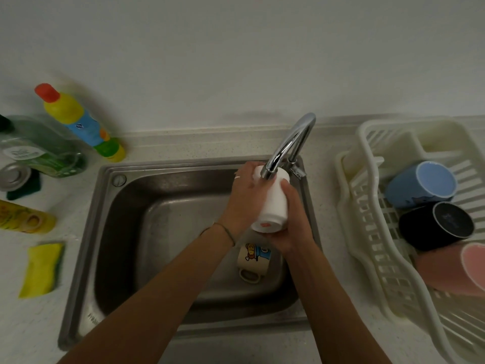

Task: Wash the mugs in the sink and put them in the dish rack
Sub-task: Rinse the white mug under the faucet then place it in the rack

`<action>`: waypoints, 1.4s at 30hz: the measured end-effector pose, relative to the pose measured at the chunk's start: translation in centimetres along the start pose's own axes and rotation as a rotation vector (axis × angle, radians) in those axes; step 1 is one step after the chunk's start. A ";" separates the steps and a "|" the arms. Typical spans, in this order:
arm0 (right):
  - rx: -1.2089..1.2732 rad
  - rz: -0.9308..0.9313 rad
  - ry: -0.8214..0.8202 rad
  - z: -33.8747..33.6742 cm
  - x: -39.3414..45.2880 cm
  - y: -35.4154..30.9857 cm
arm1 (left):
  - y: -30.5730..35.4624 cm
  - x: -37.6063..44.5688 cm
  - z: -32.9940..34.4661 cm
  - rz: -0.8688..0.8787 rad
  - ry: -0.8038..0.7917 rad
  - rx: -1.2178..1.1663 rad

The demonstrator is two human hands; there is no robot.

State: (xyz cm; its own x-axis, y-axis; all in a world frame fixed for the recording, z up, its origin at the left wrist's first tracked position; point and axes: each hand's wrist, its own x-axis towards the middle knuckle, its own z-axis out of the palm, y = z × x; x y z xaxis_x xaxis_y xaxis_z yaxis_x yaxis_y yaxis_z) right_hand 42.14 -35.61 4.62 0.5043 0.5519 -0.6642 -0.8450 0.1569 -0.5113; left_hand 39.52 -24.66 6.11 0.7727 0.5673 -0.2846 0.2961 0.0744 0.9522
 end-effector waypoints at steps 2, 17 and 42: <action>-0.009 -0.004 -0.013 -0.1 -0.1 0.0 | -0.1 0.1 -0.2 0.002 0.011 0.040; -0.036 -0.018 -0.016 -0.4 -0.9 0.6 | 1.1 0.2 -0.4 0.033 0.232 0.305; -0.038 -0.096 -0.057 0.1 -1.8 -0.2 | 0.4 0.3 -0.8 0.117 0.295 0.300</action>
State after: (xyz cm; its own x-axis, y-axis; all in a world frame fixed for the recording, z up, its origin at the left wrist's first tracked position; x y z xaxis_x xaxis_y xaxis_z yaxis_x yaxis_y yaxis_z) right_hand 41.40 -36.56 5.96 0.5705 0.5819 -0.5796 -0.7856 0.1806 -0.5918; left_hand 39.44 -23.84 6.52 0.6304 0.7709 -0.0912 0.3998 -0.2217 0.8894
